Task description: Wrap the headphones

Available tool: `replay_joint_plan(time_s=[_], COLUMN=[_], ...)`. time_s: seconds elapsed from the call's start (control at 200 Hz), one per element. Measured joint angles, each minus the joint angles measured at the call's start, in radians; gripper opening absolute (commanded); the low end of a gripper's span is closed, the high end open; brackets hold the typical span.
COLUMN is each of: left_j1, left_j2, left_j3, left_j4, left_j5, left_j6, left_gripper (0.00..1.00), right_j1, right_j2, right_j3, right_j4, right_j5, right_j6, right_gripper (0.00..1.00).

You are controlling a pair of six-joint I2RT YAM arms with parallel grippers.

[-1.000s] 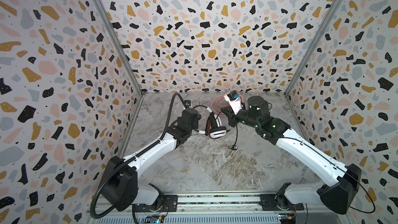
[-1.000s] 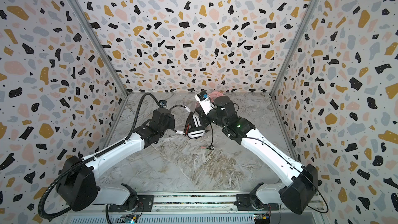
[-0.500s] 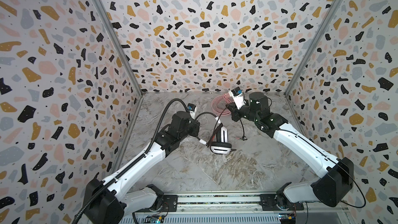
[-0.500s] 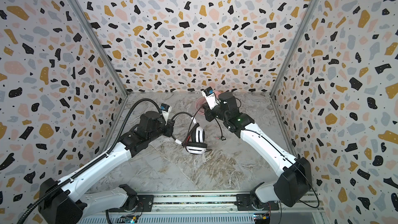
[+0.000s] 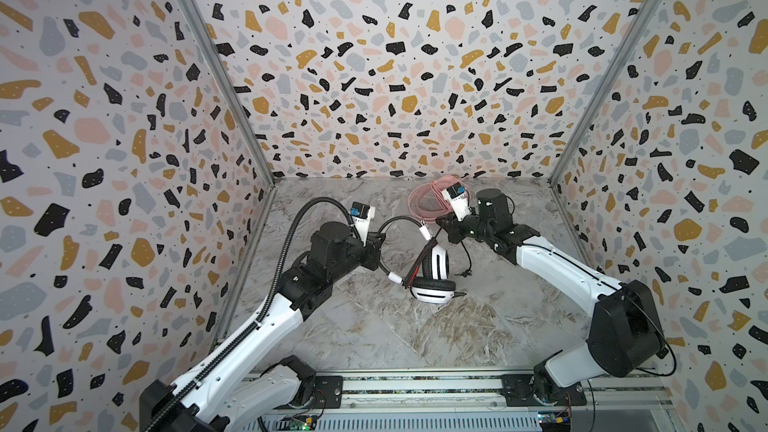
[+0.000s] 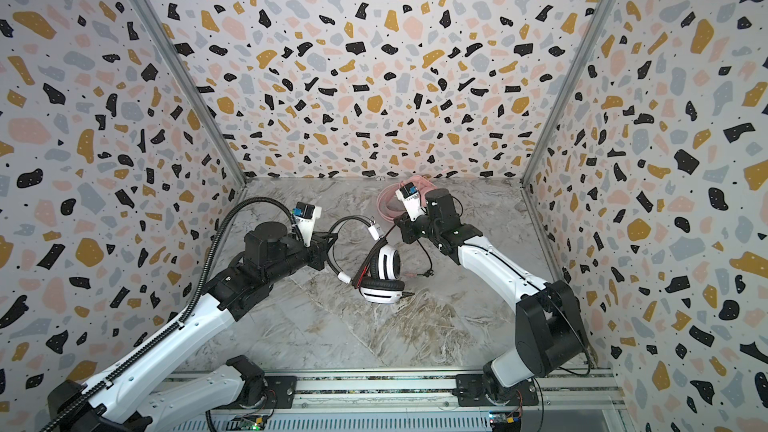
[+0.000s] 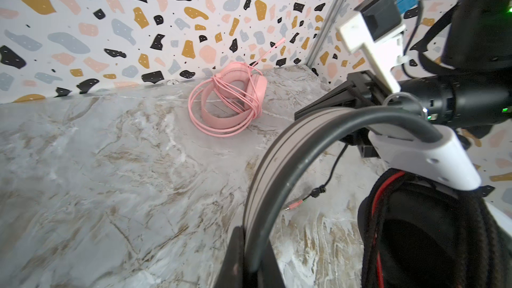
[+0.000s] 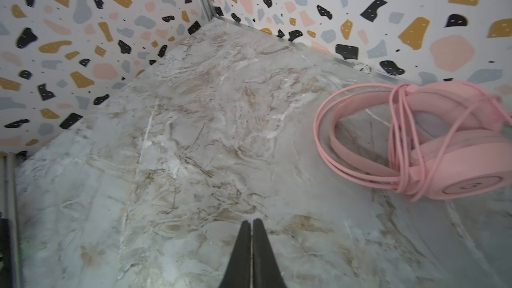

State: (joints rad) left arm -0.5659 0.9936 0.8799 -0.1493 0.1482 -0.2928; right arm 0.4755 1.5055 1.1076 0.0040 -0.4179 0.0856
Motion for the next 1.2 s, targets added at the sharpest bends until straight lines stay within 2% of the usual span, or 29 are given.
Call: replay_joint_plan(time_s=[0.235,0.526,0.936,1.201], left_j1=[0.000,0.000,0.000,0.019], left_j2=[0.019,0.024,0.021,0.022], left_j3=[0.040,0.100,0.142,0.229], left_j4=[0.049,0.063,0.075,0.036], left_j5=[0.100,0.126,0.126,0.024], left_j6=[-0.053,-0.081,-0.128,-0.135], left_gripper=[0.00,0.00,0.00,0.00], right_j1=[-0.009,-0.009,-0.009,-0.009], right_j2=[0.000,0.058,0.126,0.128], right_j3=[-0.087,-0.178,-0.277,-0.352], right_j4=[0.175,0.430,0.638,0.697], right_j5=[-0.190,-0.356,-0.446,-0.450], right_j6=[0.095,0.219,0.349,0.375], right_gripper=[0.26,0.29,0.31,0.31])
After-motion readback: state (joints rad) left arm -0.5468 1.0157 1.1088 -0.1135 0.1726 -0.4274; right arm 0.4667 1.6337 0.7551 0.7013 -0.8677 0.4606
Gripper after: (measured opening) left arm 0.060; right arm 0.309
